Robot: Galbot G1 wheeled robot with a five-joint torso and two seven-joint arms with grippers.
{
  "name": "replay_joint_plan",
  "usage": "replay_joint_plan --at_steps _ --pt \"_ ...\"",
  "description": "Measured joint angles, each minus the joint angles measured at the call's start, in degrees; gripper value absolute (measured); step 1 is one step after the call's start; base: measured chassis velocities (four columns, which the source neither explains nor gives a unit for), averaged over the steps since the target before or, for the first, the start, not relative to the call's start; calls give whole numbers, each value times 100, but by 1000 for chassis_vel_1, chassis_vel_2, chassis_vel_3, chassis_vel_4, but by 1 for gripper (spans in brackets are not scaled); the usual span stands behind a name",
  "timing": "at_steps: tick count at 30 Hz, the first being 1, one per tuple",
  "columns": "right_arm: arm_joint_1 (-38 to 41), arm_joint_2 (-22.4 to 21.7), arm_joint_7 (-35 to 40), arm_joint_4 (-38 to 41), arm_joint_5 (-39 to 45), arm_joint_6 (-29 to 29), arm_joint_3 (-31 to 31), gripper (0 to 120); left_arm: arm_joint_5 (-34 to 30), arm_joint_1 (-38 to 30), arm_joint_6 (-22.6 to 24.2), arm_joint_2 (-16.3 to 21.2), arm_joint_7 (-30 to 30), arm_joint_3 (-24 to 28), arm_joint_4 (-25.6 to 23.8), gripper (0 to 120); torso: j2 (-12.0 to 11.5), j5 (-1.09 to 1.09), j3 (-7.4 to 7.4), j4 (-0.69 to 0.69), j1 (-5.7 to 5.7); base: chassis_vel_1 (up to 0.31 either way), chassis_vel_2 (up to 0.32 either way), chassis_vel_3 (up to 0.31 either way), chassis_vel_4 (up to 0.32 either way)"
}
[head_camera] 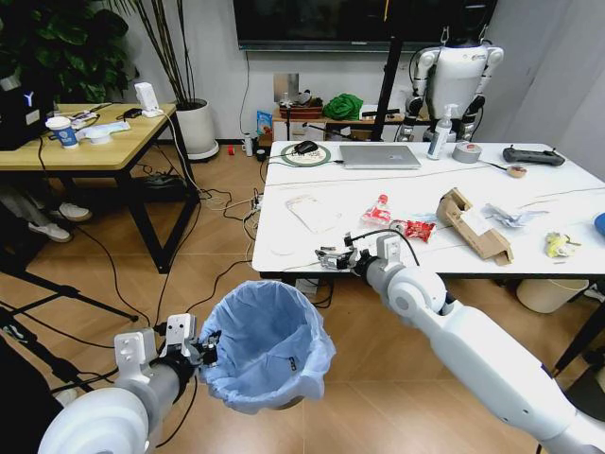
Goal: Pick up the trash bin and place the trash from the table into it.
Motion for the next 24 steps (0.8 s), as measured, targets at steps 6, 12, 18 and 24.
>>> replay_joint_plan --at_steps 6,12,18,24 --pt "11 11 46 -31 -19 19 -1 86 42 75 0 -60 1 7 0 0 0 0 0 0 0 0 0 0 0" --pt "11 7 65 -42 -24 29 -4 82 26 76 0 -64 -3 9 1 0 0 0 0 0 0 0 0 0 0" --pt "-11 1 93 -71 -71 131 -59 73 14 79 0 -61 -2 3 3 0 0 0 0 0 -1 0 0 0 0" --pt "15 41 157 -93 -80 167 -118 67 -8 66 0 -44 7 1 3 0 0 0 -1 0 -1 0 0 0 0"
